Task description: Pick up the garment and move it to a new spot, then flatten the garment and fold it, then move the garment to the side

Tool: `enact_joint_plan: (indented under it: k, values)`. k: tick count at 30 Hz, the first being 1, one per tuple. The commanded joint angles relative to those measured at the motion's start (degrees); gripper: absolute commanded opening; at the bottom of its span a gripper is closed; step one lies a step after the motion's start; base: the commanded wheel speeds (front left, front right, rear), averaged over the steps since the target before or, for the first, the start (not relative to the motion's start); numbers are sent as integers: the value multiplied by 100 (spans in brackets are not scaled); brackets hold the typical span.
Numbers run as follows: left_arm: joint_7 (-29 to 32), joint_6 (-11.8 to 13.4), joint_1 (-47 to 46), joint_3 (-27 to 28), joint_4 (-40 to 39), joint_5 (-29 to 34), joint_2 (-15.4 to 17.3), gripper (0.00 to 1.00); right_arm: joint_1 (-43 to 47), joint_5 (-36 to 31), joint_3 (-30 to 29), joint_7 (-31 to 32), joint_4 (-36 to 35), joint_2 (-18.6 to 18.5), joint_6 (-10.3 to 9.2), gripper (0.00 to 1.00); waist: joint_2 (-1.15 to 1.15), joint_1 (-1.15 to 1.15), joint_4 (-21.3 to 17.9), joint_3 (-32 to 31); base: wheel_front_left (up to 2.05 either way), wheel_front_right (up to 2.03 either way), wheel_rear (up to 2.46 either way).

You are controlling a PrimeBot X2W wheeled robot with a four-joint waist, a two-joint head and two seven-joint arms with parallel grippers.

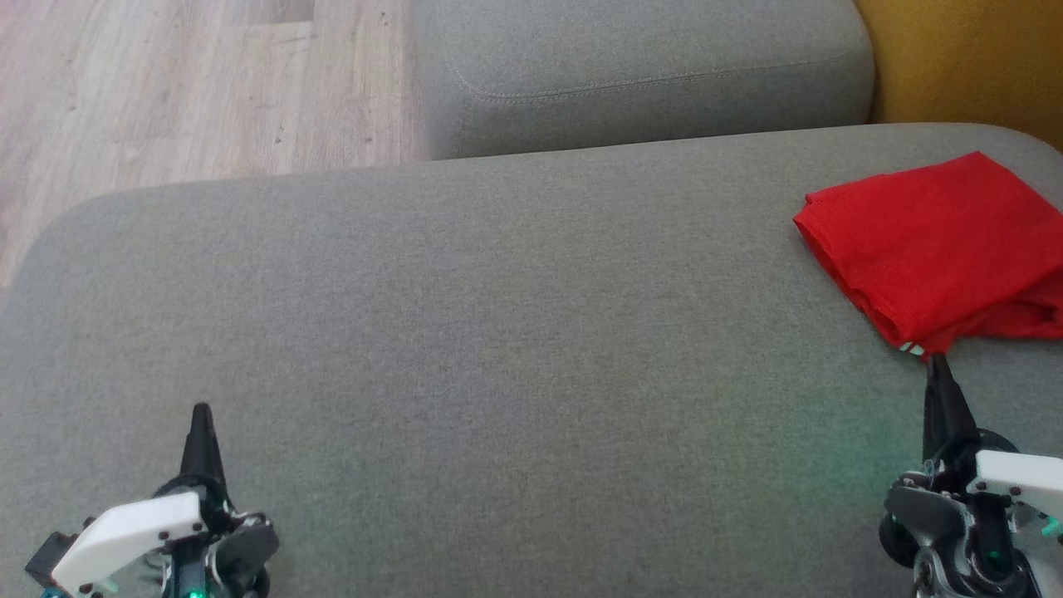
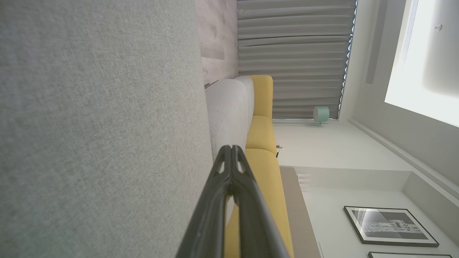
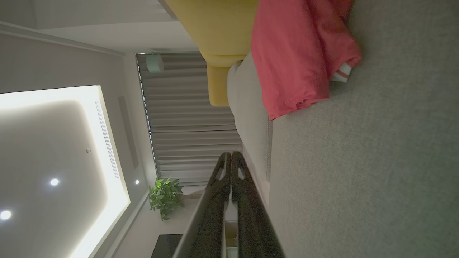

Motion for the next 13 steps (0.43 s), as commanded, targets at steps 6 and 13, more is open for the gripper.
enact_joint_plan:
  k: [6,13]
  values:
    - [45,-40,-275,213,-162,-25,23,0,-308,0,108,45,-217,-41,-4,0,0,0,0,0,0,0,0]
    - [45,-40,-275,213,-162,-25,23,0,-308,-3,105,47,-216,-39,-4,0,0,0,0,0,0,0,0]
